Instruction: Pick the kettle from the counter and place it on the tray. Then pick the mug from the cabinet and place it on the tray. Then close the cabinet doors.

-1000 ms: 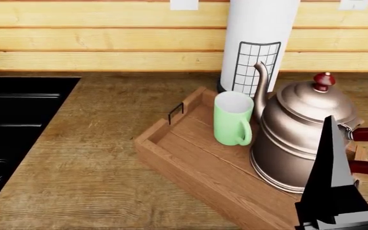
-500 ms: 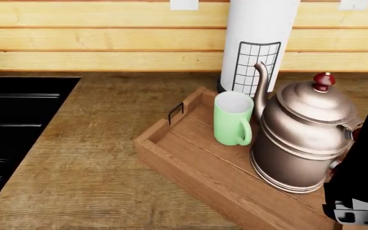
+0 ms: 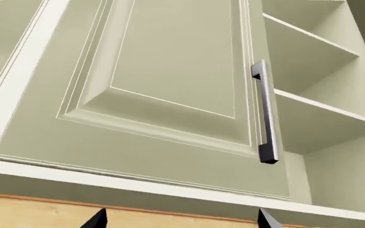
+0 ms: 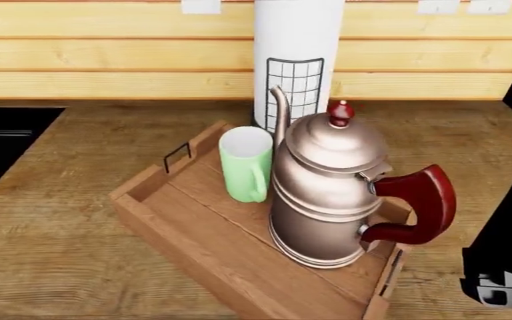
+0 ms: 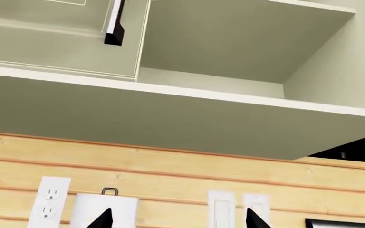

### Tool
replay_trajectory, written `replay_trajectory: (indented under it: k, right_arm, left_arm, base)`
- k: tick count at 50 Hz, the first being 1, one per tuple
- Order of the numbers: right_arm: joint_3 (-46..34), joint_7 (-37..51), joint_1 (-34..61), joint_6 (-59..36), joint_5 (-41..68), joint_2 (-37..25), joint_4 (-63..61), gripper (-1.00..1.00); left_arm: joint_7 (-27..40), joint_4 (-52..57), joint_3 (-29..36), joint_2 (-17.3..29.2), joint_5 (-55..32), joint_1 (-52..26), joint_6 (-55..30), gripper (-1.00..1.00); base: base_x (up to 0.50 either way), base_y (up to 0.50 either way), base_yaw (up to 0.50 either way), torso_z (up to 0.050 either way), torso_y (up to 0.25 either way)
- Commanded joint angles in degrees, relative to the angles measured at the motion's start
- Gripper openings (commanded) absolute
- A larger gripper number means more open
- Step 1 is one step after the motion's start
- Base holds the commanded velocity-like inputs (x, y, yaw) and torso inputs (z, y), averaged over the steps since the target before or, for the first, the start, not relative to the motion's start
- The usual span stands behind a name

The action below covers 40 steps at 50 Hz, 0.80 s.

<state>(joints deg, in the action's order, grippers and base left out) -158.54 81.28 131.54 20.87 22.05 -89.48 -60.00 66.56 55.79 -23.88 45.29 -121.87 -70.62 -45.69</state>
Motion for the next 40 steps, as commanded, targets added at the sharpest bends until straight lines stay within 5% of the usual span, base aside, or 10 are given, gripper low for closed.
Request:
replay_trajectory:
  k: [1, 40]
  right_arm:
    - [1.7, -1.6, -0.1, -0.1, 0.9, -0.5, 0.0, 1.0]
    - [5.8, -2.2, -2.4, -0.6, 2.0, -0.5, 0.0, 1.0]
  left_arm:
    - [2.4, 3.3, -13.4, -1.2, -7.8, 8.0, -4.9, 1.0]
    - [5.8, 3.3, -15.0, -1.4, -11.2, 5.7, -6.2, 1.0]
  base:
    - [0.0, -0.5, 0.0, 0.0, 0.0]
    - [0.0, -0.5, 0.0, 0.0, 0.0]
